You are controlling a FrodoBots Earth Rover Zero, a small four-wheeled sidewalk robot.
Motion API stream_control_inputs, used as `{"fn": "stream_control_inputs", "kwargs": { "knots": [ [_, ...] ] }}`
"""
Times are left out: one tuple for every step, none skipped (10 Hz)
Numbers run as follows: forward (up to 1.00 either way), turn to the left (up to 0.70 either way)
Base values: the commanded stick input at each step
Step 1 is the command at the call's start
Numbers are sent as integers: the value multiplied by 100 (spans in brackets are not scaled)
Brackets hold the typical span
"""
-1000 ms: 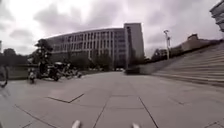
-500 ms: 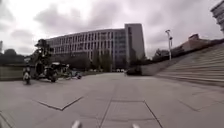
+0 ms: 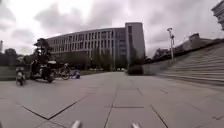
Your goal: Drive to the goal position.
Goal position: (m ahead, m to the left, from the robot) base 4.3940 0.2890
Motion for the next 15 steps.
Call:
{"fn": "stream_control_inputs", "kwargs": {
  "knots": [
    [70,0],
    [70,-10],
    [70,-26],
    [70,-33],
    [70,-10],
    [70,-2],
    [70,0],
    [70,0],
    [70,0],
    [70,0],
    [70,0],
    [70,0],
    [70,0],
    [70,0],
    [70,0]
  ]
}}
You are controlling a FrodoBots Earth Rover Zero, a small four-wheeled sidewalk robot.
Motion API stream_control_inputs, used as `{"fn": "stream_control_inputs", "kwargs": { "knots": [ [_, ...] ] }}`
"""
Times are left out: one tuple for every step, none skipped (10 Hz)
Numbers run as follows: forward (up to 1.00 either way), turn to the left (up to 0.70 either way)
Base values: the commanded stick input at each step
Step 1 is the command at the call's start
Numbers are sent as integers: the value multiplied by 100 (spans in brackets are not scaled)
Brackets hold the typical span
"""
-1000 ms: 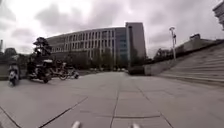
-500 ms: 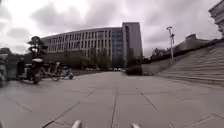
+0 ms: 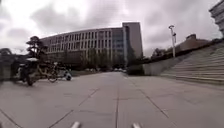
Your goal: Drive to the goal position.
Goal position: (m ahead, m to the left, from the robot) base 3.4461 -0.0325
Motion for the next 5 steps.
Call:
{"fn": "stream_control_inputs", "kwargs": {
  "knots": [
    [70,0],
    [70,0],
    [70,0],
    [70,0],
    [70,0]
  ]
}}
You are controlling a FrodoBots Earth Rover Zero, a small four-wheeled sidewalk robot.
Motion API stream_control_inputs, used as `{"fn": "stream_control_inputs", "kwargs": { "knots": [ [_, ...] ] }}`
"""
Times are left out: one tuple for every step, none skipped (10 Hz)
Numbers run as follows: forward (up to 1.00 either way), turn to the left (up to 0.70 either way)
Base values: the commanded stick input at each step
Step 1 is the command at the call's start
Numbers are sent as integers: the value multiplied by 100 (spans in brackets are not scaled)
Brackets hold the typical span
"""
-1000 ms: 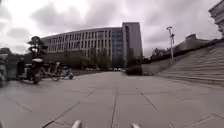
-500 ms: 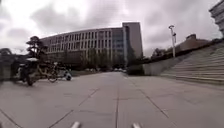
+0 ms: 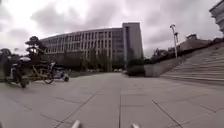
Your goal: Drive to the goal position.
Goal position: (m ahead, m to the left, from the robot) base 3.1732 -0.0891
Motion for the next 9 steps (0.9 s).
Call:
{"fn": "stream_control_inputs", "kwargs": {
  "knots": [
    [70,0],
    [70,0],
    [70,0],
    [70,0],
    [70,0],
    [70,0],
    [70,0],
    [70,0],
    [70,0]
  ]
}}
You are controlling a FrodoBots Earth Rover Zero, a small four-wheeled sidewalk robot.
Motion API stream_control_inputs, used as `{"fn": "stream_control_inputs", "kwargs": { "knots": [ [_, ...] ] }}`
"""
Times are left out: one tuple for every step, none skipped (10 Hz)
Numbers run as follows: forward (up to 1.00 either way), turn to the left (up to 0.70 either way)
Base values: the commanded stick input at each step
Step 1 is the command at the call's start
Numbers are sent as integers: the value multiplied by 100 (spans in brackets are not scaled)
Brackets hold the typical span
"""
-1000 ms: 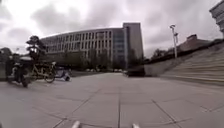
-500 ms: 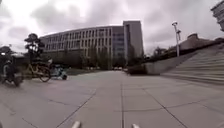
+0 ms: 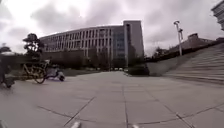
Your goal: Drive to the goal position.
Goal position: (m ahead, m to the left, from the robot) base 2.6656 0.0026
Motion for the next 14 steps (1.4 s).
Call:
{"fn": "stream_control_inputs", "kwargs": {
  "knots": [
    [70,-12],
    [70,-25],
    [70,-32],
    [70,-18],
    [70,0],
    [70,0],
    [70,0],
    [70,0],
    [70,0],
    [70,0],
    [70,0],
    [70,0],
    [70,0],
    [70,0]
  ]
}}
